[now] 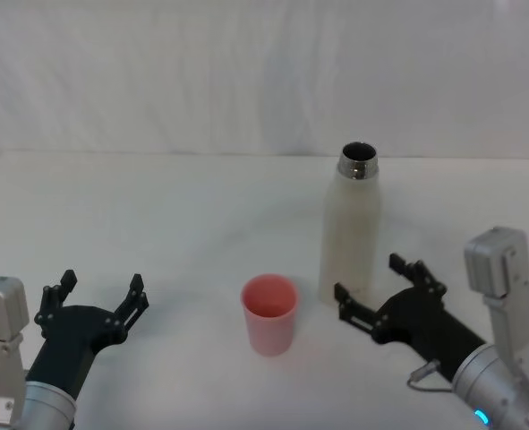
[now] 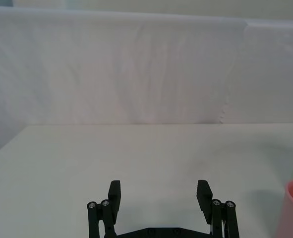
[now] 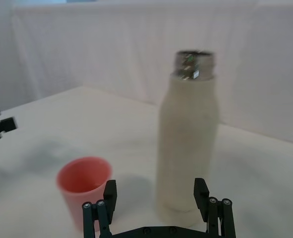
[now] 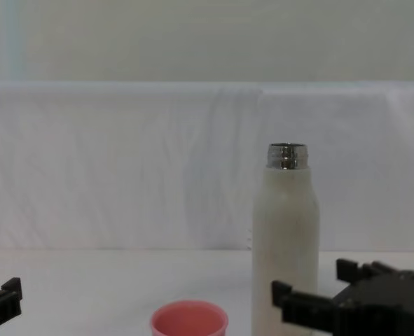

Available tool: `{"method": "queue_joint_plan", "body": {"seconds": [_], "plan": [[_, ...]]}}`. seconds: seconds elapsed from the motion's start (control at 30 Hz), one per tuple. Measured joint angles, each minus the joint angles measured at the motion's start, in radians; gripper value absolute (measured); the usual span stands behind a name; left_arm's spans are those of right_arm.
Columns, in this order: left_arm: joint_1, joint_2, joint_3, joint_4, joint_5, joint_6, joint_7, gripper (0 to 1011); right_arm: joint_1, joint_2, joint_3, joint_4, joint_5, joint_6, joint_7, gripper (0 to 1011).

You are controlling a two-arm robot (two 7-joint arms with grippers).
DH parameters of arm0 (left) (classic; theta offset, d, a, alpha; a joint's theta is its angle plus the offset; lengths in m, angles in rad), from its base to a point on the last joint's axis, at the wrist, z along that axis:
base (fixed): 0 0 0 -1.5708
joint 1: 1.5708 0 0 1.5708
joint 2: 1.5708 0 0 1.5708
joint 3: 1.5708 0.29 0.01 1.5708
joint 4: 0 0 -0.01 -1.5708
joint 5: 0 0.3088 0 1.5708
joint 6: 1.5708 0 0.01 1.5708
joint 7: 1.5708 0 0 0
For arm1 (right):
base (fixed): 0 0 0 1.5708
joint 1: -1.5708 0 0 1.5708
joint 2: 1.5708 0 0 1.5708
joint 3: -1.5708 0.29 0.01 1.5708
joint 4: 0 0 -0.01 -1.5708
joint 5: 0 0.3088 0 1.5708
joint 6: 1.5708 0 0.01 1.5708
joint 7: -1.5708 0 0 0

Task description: Grasp the thermos with one hand and pour water into the cup lid.

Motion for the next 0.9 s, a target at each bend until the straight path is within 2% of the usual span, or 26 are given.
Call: {"method": "queue_joint_plan", "body": {"seconds": [0.27, 0.9], "plan": [[0.000, 0.000, 0.000, 0.000, 0.000, 0.000, 0.000, 1001, -0.001, -0.023, -0.035, 0.036, -0.004, -0.020, 0.012, 1001], [0.000, 0.000, 0.000, 0.000, 0.000, 0.000, 0.000, 1001, 0.000, -0.020, -0.031, 0.031, -0.006, -0.017, 0.011, 1001]]}}
